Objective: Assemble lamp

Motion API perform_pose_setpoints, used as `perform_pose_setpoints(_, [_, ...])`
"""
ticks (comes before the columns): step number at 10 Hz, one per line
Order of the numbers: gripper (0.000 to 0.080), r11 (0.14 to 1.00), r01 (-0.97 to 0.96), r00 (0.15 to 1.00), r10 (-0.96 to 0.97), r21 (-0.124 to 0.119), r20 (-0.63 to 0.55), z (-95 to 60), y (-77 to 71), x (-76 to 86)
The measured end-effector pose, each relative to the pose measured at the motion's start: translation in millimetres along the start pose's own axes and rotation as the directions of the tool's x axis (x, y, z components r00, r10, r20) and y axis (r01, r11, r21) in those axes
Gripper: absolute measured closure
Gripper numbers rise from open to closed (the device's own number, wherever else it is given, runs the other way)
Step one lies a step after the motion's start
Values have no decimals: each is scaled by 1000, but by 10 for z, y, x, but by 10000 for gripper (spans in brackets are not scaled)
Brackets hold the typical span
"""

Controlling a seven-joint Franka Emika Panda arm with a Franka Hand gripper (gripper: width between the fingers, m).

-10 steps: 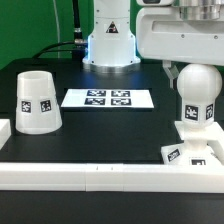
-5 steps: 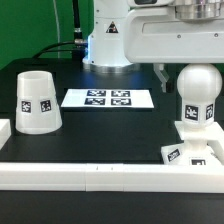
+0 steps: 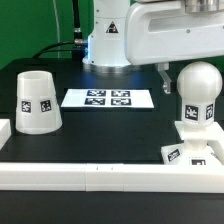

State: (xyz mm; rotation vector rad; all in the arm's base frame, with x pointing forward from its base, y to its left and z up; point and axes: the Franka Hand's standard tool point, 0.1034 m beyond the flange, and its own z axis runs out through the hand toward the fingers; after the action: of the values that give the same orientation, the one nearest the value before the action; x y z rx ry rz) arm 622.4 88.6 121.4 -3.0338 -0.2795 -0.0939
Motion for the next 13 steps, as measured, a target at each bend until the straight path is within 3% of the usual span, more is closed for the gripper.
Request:
perform_pose_setpoints(3, [101, 938, 343, 938, -344, -41, -41, 16, -29, 38])
perform_pose_setpoints(8, [101, 806, 589, 807, -591, -61, -13, 33, 27, 25])
perform_pose_setpoints(10, [101, 673, 734, 677, -736, -92, 17, 40, -7, 35])
perform_pose_setpoints(13, [101, 440, 893, 447, -892, -96, 72, 46, -29, 31])
